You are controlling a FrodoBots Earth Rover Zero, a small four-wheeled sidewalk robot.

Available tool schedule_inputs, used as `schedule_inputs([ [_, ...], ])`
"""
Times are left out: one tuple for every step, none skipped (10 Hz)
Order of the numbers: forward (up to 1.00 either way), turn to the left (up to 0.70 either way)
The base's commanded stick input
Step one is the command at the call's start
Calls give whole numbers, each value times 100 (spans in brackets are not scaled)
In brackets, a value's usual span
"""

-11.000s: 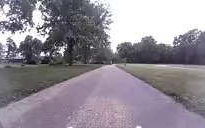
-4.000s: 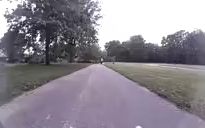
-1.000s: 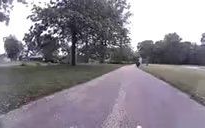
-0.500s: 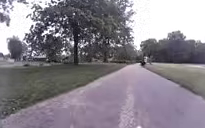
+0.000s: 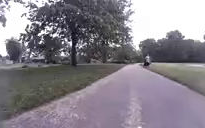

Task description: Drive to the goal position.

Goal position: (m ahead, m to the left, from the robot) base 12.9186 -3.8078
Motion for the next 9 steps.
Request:
schedule_inputs([
  [70, -14],
  [70, -14],
  [70, -11],
  [70, 0],
  [70, 0],
  [70, 0],
  [70, -2],
  [70, -10],
  [70, -11],
])
